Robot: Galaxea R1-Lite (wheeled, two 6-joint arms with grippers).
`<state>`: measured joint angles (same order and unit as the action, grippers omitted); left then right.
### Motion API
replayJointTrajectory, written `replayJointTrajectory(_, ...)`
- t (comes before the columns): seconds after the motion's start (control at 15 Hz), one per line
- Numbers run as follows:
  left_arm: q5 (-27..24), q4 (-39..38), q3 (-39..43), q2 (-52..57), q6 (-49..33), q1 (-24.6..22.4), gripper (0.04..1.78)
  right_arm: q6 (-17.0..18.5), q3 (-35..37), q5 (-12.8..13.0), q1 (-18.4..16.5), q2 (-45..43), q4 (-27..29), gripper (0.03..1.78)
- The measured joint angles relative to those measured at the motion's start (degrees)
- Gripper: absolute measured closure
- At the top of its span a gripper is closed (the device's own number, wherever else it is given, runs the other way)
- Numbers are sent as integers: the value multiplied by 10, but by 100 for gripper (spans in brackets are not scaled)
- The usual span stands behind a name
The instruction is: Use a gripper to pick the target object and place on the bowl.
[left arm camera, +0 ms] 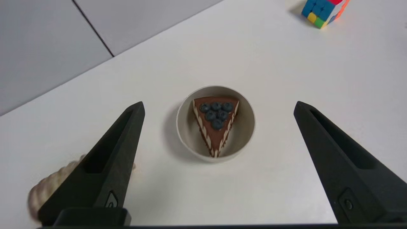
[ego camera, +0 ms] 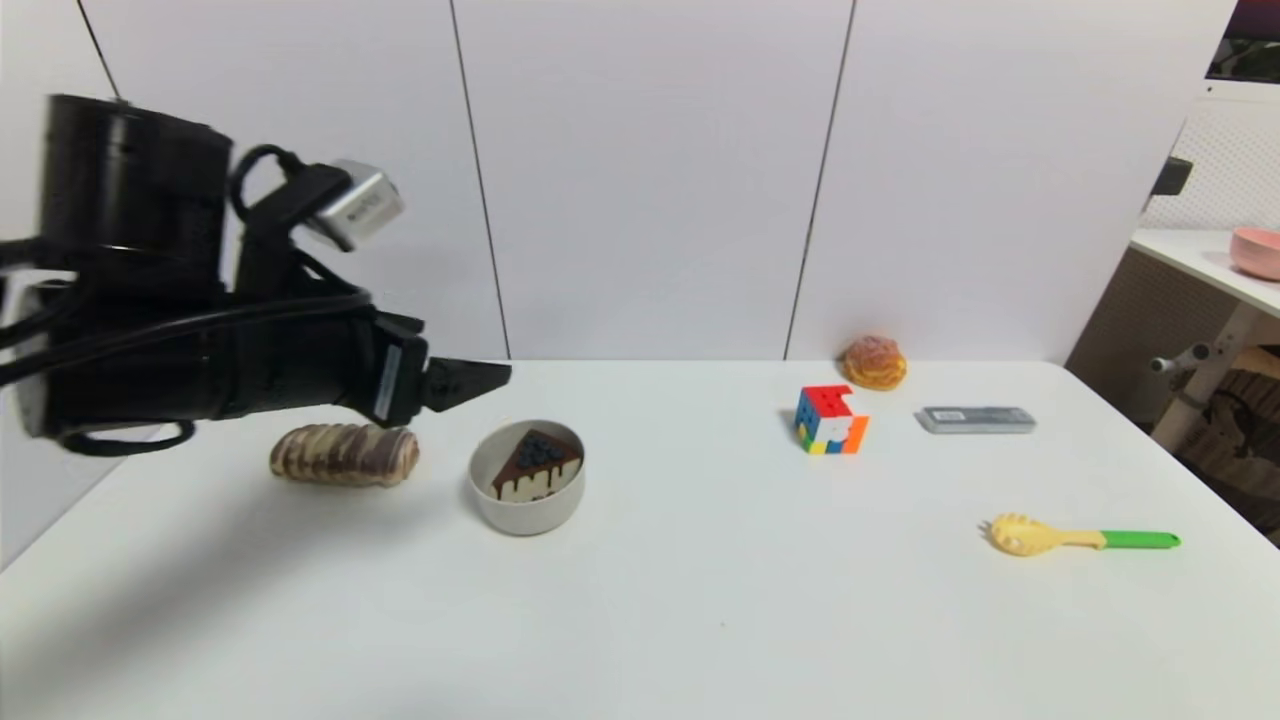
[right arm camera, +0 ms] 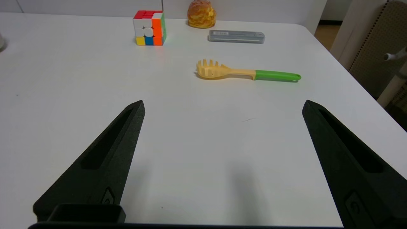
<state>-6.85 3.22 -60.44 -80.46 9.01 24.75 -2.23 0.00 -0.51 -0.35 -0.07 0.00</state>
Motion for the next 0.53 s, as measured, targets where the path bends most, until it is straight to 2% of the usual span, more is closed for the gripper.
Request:
replayJointTrajectory(0.27, 2, 6, 129, 178, 0, -35, 14, 0, 0, 0, 0, 0, 0, 10)
replayJointTrajectory(0.53, 0, 1, 234, 326, -3, -114, 13, 0, 0, 0, 0, 0, 0, 10)
